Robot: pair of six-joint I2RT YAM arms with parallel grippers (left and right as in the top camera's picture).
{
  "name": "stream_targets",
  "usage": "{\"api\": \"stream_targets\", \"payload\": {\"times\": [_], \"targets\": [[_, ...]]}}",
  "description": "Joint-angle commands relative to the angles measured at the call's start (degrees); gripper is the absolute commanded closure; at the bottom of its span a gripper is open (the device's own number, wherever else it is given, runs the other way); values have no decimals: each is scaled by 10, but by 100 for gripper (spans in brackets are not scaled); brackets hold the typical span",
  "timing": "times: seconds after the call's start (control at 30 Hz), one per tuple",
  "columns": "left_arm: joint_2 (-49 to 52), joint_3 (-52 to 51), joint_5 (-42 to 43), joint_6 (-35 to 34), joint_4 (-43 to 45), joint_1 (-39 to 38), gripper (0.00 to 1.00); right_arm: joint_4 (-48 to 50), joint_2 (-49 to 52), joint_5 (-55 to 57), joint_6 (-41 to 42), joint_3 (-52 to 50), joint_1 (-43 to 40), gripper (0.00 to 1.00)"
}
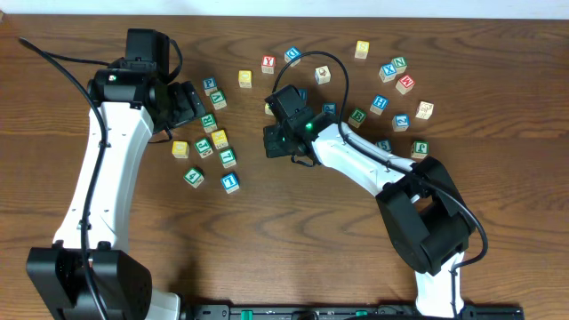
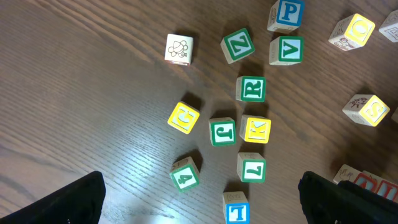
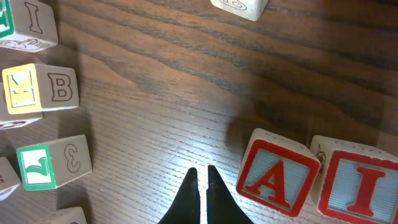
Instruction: Spell out AI2
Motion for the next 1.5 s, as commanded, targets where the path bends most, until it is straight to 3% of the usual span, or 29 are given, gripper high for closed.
{"api": "stream_targets", "payload": {"times": [0.0,1.47], "targets": [[1,5,-12,3,-3,0,2,1,11,14,-10,2,4,99],[1,5,-12,3,-3,0,2,-11,11,67,24,2,-25,99]]}}
